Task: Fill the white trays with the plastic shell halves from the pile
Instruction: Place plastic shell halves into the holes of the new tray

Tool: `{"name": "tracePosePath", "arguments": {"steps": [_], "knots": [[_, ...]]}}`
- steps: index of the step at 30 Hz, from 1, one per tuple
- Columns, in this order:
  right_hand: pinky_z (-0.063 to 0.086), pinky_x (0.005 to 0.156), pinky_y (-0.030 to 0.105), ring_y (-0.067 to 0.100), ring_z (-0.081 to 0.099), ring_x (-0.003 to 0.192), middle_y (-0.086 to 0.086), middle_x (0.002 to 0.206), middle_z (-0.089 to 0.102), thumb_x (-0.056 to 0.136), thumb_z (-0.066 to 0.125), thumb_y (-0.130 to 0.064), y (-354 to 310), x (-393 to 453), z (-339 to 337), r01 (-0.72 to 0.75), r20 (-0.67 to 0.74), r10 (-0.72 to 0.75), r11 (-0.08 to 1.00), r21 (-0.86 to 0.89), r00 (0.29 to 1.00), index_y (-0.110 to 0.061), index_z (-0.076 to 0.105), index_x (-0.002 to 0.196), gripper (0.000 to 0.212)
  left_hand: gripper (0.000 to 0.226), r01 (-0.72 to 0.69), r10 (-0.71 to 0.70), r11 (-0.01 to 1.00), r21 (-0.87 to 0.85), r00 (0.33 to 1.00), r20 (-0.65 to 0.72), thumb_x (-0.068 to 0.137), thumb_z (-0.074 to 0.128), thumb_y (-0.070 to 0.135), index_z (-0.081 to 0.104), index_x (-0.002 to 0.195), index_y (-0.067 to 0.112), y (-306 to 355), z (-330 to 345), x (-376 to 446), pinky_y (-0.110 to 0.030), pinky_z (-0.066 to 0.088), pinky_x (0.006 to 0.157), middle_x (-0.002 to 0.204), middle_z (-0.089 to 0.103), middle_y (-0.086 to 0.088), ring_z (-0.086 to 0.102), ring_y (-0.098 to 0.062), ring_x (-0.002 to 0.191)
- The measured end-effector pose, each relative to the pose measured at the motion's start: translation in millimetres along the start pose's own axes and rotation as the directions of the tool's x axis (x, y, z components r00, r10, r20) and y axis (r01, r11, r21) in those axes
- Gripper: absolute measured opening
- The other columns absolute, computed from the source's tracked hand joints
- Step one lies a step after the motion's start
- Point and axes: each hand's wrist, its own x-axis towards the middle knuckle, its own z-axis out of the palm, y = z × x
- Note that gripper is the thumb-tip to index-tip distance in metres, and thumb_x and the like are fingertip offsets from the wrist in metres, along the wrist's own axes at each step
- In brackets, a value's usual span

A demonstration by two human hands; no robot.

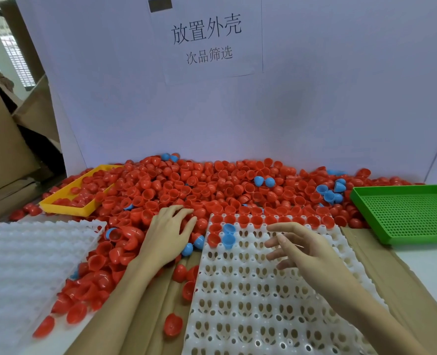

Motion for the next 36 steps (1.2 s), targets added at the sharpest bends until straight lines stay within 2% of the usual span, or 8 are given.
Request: {"name": "tracePosePath", "arguments": {"steps": [4,9,15,17,20,24,28,36], "knots": [[0.062,0.072,0.027,0.017,0.077,0.089,-0.002,0.098,0.078,0.106,0.055,-0.014,0,0,0,-0.008,0.002,0.008,1.000,0.001,1.000,-0.025,0.072,0.117,0.023,0.039,0.005,-0.004,1.000,0.029,1.000,-0.014,0.109,0.050,0.038,0.066,0.138,0.017,-1,2,2,-0.038,0.029,0.116,0.146,0.058,0.003,0.044,-0.016,0.138],[0.061,0.072,0.026,0.018,0.077,0.089,-0.002,0.098,0.078,0.106,0.055,-0.013,0,0,0,-0.003,0.003,0.003,1.000,-0.008,1.000,-0.025,0.072,0.116,0.023,0.033,-0.007,-0.003,0.998,-0.058,0.985,-0.171,0.101,0.067,0.029,0.068,0.129,0.011,5,-8,-1,-0.035,0.037,0.110,0.133,0.063,0.002,0.055,-0.018,0.125],[0.062,0.073,0.028,0.019,0.077,0.090,0.000,0.099,0.078,0.106,0.055,-0.014,0,-1,0,0.003,0.010,-0.002,1.000,-0.012,1.000,-0.026,0.073,0.115,0.023,0.014,-0.020,0.004,0.998,-0.054,0.958,-0.288,0.093,0.078,0.025,0.068,0.094,0.015,18,-18,-7,-0.038,0.048,0.088,0.091,0.065,0.005,0.057,-0.018,0.089],[0.062,0.073,0.028,0.018,0.077,0.090,-0.001,0.099,0.078,0.106,0.055,-0.014,0,-1,-1,0.003,0.013,-0.003,1.000,-0.015,1.000,-0.027,0.073,0.115,0.023,0.013,0.009,-0.020,0.999,-0.039,0.957,-0.290,0.094,0.076,0.023,0.066,0.098,0.016,20,-19,-8,-0.040,0.050,0.088,0.094,0.065,0.003,0.058,-0.020,0.091],[0.063,0.074,0.030,0.019,0.077,0.090,0.000,0.099,0.078,0.107,0.055,-0.014,1,-1,-1,0.002,0.022,-0.002,1.000,-0.017,1.000,-0.027,0.073,0.115,0.023,0.036,0.040,-0.027,0.998,0.045,0.966,-0.256,0.094,0.070,0.014,0.061,0.129,0.013,21,-15,-7,-0.043,0.046,0.103,0.133,0.060,-0.007,0.055,-0.029,0.122],[0.063,0.076,0.030,0.018,0.077,0.090,0.000,0.100,0.078,0.107,0.054,-0.015,2,-2,0,0.004,0.041,-0.003,0.999,-0.034,0.999,-0.028,0.073,0.115,0.024,0.039,-0.116,0.115,0.993,-0.009,0.990,-0.088,0.106,0.056,0.028,0.055,0.143,0.017,22,-8,2,-0.040,0.025,0.123,0.164,0.038,0.002,0.032,-0.017,0.152],[0.062,0.075,0.029,0.018,0.077,0.090,-0.001,0.100,0.078,0.107,0.053,-0.015,2,0,0,0.002,0.047,-0.001,0.999,-0.043,0.999,-0.029,0.072,0.116,0.024,0.031,-0.135,0.139,0.989,-0.057,0.988,0.063,0.110,0.042,0.036,0.051,0.139,0.028,17,2,5,-0.030,0.022,0.117,0.140,0.054,0.014,0.044,-0.007,0.136],[0.062,0.074,0.028,0.019,0.077,0.089,0.000,0.100,0.078,0.108,0.053,-0.015,2,-1,-1,-0.002,0.056,0.004,0.999,-0.032,0.998,-0.027,0.072,0.115,0.024,0.034,-0.132,0.129,0.990,-0.041,0.989,-0.069,0.101,0.063,0.038,0.058,0.134,0.028,13,4,3,-0.031,0.032,0.101,0.122,0.046,0.006,0.041,-0.014,0.113]]}}
